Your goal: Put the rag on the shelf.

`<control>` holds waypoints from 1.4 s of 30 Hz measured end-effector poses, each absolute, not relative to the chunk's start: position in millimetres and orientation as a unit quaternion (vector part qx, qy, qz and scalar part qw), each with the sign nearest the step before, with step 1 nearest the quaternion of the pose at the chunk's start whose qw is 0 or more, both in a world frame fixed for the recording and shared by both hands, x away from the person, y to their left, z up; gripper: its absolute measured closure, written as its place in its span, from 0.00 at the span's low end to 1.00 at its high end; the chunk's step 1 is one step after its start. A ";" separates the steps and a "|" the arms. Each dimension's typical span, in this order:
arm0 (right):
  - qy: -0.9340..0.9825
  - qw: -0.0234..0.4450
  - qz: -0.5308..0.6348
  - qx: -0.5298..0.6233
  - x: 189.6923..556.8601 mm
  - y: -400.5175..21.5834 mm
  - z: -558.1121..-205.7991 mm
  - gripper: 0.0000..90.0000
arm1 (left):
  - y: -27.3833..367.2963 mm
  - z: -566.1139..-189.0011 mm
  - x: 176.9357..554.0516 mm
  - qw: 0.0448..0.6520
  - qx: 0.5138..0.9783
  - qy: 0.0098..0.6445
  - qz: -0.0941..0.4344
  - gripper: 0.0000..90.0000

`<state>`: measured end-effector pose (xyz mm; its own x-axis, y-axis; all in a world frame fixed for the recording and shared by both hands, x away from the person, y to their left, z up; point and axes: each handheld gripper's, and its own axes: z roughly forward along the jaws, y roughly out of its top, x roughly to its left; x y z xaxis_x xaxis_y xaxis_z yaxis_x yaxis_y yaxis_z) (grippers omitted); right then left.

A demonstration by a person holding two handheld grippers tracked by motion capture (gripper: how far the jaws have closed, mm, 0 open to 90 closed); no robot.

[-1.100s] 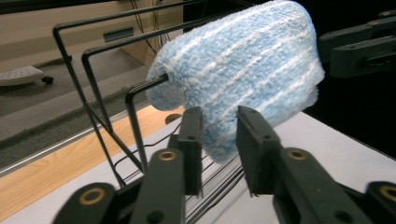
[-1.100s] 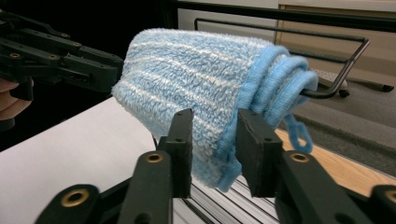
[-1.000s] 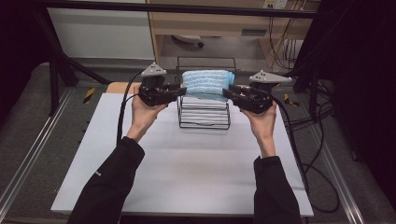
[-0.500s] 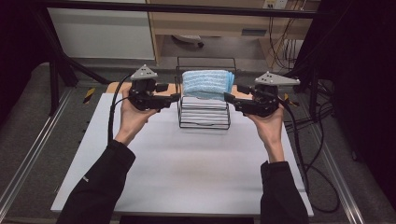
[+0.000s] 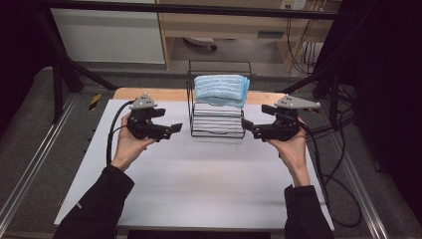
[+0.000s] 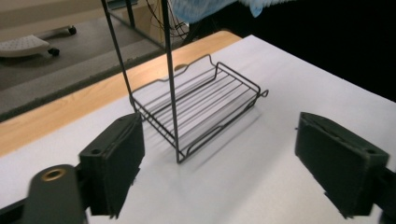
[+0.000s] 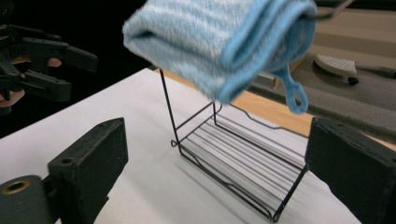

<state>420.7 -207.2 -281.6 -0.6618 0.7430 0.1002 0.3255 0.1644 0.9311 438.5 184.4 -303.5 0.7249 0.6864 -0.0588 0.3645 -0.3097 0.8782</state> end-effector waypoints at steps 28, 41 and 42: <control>0.759 0.134 0.503 0.391 379.4 -253.3 -409.6 0.00 | 254.4 -415.9 383.2 0.441 0.808 0.362 0.148 0.12; 0.763 0.133 0.494 0.395 364.3 -279.7 -440.1 0.00 | 273.0 -439.1 372.9 0.436 0.803 0.379 0.146 0.13; 0.765 0.133 0.491 0.394 364.3 -280.5 -441.8 0.00 | 273.5 -440.4 372.7 0.433 0.805 0.378 0.144 0.13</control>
